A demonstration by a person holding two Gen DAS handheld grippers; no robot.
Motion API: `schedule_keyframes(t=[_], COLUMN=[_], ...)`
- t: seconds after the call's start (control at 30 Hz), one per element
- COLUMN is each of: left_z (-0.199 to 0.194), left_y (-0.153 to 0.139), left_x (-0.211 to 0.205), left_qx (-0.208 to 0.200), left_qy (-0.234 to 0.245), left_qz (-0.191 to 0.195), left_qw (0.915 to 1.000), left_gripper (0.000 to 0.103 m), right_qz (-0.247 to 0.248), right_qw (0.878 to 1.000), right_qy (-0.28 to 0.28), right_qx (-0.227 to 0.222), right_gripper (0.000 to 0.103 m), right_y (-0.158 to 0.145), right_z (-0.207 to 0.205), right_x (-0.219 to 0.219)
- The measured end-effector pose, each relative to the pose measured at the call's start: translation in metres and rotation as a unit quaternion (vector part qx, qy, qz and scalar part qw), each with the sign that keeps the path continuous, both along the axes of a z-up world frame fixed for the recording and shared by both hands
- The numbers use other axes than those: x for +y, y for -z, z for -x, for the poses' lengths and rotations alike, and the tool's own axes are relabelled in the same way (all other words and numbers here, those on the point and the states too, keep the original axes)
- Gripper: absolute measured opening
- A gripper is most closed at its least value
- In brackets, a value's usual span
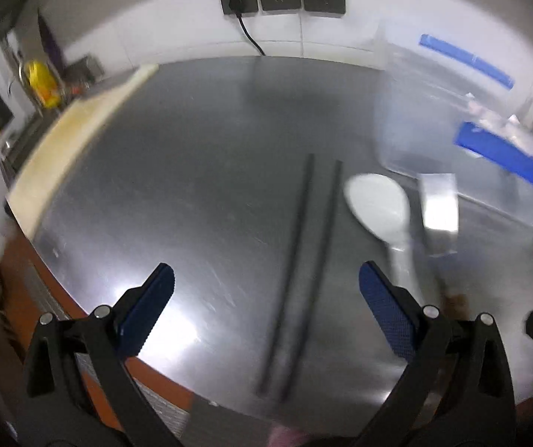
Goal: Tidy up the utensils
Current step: 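Move both tools back over the remaining utensils on the counter, then close the right tool on the wooden handle of the metal spatula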
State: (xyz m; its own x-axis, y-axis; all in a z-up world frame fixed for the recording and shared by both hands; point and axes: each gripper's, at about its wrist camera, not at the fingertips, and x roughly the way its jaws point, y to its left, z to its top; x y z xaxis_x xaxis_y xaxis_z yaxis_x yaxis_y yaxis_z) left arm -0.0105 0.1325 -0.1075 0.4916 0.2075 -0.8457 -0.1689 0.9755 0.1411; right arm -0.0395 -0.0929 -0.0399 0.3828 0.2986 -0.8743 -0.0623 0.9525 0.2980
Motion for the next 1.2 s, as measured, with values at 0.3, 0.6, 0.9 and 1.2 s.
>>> schedule_keyframes(t=[0.3, 0.6, 0.9, 1.2], left_z=[-0.036, -0.036, -0.035, -0.040], left_y=[0.003, 0.012, 0.014, 0.023], left_x=[0.022, 0.025, 0.024, 0.022], left_qx=[-0.001, 0.027, 0.036, 0.066], left_qy=[0.050, 0.056, 0.062, 0.071], left_qz=[-0.004, 0.009, 0.077, 0.160], left_qw=[0.9987, 0.9981, 0.9944, 0.9823], left_gripper=[0.095, 0.095, 0.095, 0.095], right_qz=[0.066, 0.113, 0.151, 0.141], right_qw=[0.997, 0.987, 0.977, 0.981], right_qy=[-0.004, -0.057, -0.062, -0.056], right_qx=[0.034, 0.096, 0.134, 0.121], right_gripper=[0.093, 0.093, 0.071, 0.044], right_y=[0.005, 0.053, 0.085, 0.089], right_z=[0.002, -0.008, -0.022, -0.021], right_x=[0.046, 0.061, 0.061, 0.049])
